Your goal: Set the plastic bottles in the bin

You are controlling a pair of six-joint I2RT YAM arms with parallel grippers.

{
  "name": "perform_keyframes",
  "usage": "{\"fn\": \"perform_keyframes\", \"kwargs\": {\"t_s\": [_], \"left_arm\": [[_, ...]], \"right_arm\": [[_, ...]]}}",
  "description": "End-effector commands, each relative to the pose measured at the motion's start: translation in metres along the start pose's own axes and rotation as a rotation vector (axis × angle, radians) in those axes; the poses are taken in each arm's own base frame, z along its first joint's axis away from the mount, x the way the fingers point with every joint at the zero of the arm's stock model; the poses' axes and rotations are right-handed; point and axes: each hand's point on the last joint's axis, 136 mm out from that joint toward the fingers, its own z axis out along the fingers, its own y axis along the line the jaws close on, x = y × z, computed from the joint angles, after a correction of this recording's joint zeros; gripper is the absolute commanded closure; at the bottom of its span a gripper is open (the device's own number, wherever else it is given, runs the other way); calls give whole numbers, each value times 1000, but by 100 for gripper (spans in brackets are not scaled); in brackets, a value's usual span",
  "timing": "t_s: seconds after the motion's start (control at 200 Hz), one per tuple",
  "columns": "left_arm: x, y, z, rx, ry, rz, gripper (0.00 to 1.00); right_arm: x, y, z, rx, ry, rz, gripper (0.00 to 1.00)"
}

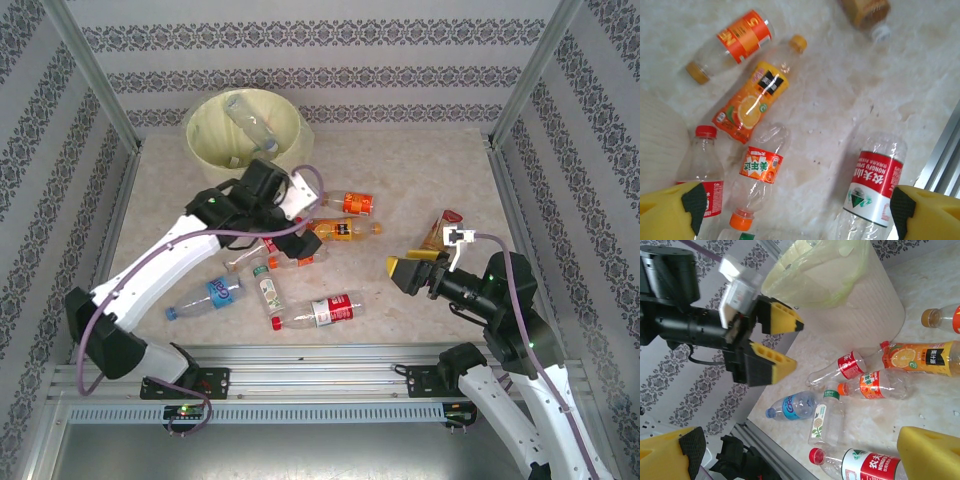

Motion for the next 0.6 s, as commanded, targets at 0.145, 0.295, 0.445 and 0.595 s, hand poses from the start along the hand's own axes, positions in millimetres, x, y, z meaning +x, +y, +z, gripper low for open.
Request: {"fn": "perform_keyframes", "kwargs": {"t_s": [0.145, 0.295, 0.445, 0.595], "left_arm": [[36, 8, 51, -21, 242, 18, 12], [53, 12, 76, -14, 334, 24, 13], [66, 20, 94, -44, 409, 37, 13], [77, 25, 109, -54, 460, 63, 12]], "right_arm": [[3, 2, -5, -6, 1, -31, 2], [4, 2, -6, -1, 3, -36, 2], [4, 1, -5, 3, 3, -31, 2], [4, 0, -5, 6, 3, -27, 2]]}}
